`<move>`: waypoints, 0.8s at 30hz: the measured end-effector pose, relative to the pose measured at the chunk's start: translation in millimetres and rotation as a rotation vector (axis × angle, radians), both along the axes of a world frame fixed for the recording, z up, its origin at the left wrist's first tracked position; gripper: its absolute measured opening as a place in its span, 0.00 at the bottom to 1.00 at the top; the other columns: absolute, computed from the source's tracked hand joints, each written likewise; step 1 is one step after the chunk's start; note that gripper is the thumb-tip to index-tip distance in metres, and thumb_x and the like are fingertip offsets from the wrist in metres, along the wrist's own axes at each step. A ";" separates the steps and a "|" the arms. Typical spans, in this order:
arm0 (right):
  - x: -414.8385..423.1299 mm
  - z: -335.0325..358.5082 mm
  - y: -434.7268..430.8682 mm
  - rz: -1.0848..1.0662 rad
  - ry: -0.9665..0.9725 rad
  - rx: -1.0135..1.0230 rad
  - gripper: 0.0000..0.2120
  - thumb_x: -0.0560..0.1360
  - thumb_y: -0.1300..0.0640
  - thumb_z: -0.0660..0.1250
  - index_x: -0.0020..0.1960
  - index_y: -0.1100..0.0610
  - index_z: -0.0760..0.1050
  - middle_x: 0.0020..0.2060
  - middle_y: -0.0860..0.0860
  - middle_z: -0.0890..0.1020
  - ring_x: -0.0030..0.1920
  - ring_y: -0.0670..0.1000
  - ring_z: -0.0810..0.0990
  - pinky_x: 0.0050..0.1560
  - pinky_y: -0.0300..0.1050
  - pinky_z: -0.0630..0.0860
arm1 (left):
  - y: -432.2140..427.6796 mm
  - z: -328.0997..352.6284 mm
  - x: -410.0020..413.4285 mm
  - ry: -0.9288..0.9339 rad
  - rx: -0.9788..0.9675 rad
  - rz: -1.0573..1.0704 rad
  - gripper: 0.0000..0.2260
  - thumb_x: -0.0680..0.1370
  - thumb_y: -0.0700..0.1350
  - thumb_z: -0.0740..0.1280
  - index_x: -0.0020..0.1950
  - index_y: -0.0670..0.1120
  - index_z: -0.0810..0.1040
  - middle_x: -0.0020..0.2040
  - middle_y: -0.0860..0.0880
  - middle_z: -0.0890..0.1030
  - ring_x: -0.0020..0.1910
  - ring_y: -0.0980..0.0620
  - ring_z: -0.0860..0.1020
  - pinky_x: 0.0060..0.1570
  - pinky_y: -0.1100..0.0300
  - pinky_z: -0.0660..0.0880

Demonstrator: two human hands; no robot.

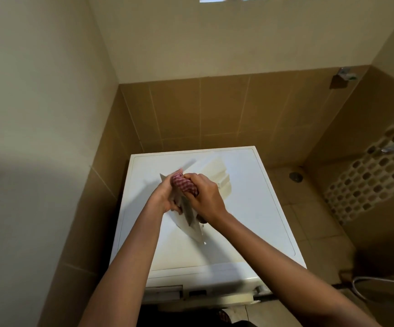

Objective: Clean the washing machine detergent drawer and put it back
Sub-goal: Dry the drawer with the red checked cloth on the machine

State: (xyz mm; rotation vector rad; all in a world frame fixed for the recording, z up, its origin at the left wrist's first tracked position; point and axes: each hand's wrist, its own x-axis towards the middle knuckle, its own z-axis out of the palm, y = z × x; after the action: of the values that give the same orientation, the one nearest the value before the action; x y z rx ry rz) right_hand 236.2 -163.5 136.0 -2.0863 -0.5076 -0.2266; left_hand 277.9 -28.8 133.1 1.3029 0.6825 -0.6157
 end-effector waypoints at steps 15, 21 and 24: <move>30.9 -25.0 -44.1 -0.485 0.355 0.460 0.19 0.81 0.50 0.58 0.71 0.51 0.67 0.66 0.47 0.74 0.66 0.49 0.71 0.68 0.43 0.66 | 8.7 6.6 -8.5 -0.063 0.256 -0.029 0.11 0.80 0.45 0.52 0.49 0.40 0.71 0.42 0.40 0.76 0.40 0.41 0.76 0.46 0.44 0.76; 36.7 -46.9 -25.4 -0.327 0.285 0.045 0.23 0.82 0.56 0.55 0.77 0.56 0.58 0.77 0.52 0.57 0.78 0.51 0.47 0.76 0.51 0.46 | 8.0 0.8 -7.9 -0.084 0.294 0.020 0.13 0.80 0.47 0.51 0.54 0.40 0.69 0.48 0.40 0.73 0.38 0.44 0.75 0.41 0.52 0.73; 23.7 -47.4 -6.7 -0.199 0.198 -0.005 0.23 0.82 0.57 0.55 0.76 0.56 0.59 0.76 0.52 0.59 0.77 0.49 0.48 0.76 0.48 0.39 | 6.0 -3.8 -6.4 -0.100 0.381 0.016 0.28 0.80 0.60 0.48 0.67 0.39 0.69 0.57 0.38 0.77 0.51 0.39 0.79 0.52 0.47 0.77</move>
State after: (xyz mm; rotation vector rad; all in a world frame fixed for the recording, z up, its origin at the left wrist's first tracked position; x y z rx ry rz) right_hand 259.8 -170.2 88.6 -2.1373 -0.1814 -0.1318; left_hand 271.5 -22.7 129.3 1.6675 0.7495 -0.4150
